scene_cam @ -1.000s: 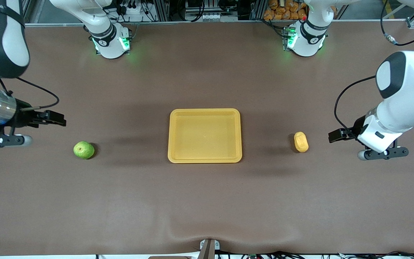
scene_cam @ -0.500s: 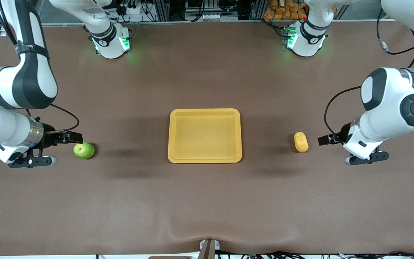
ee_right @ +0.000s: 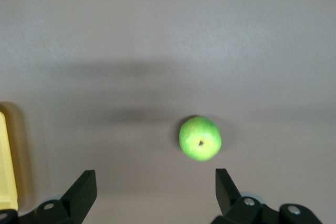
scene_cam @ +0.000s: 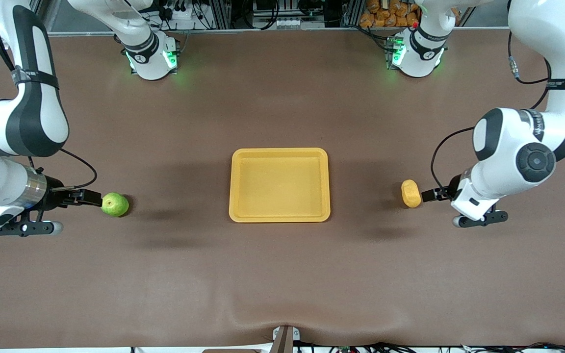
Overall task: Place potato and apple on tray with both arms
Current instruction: 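Lower and close the right gripper on the apple while the left grips the potato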
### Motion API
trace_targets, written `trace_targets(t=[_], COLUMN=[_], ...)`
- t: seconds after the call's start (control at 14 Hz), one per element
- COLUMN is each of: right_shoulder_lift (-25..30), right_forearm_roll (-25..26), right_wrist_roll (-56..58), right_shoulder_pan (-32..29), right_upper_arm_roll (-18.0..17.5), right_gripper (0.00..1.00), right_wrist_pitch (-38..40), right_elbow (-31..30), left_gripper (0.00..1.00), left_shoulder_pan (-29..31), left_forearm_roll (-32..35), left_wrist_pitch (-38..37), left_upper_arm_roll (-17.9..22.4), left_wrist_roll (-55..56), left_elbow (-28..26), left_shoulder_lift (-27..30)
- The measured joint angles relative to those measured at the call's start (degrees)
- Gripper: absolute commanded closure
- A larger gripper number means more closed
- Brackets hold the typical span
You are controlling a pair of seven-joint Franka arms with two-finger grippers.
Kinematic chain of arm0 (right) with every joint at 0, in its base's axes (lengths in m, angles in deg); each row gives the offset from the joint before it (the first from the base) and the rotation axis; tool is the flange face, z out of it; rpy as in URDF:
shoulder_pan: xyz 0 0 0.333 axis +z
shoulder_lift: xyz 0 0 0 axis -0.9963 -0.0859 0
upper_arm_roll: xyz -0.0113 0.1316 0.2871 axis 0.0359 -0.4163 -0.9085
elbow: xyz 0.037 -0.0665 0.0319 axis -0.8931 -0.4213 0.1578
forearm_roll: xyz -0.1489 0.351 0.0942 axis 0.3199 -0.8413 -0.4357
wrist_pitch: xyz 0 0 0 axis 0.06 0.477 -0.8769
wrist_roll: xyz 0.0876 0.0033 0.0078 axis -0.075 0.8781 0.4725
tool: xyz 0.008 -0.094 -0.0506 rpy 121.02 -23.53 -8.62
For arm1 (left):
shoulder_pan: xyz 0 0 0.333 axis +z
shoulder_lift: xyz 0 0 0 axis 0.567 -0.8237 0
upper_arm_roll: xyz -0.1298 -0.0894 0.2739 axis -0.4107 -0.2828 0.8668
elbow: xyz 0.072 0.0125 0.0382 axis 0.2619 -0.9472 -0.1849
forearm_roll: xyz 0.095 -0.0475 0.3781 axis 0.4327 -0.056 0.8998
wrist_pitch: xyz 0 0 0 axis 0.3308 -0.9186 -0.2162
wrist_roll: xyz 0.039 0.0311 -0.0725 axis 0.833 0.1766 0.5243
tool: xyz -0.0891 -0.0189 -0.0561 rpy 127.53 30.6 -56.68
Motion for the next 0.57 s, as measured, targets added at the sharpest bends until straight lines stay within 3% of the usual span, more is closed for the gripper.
trace_targets(t=[0.29, 0.57], right_shoulder_lift=[0.67, 1.61], right_forearm_roll=[0.02, 0.03], right_wrist_roll=[2.94, 3.58], right_shoulder_pan=[-0.06, -1.88], right_upper_arm_roll=[0.11, 0.45], right_gripper=[0.00, 0.00], right_wrist_pitch=[-11.20, -15.89], right_elbow=[-9.16, -16.71], left_gripper=[0.00, 0.00], left_shoulder_pan=[-2.72, -2.41], left_forearm_roll=[3.86, 4.60], left_wrist_pitch=[4.83, 12.09], left_upper_arm_roll=[-0.05, 0.09], left_wrist_roll=[4.96, 6.48], left_elbow=[-4.36, -10.05], left_shoulder_lift=[-0.04, -0.18])
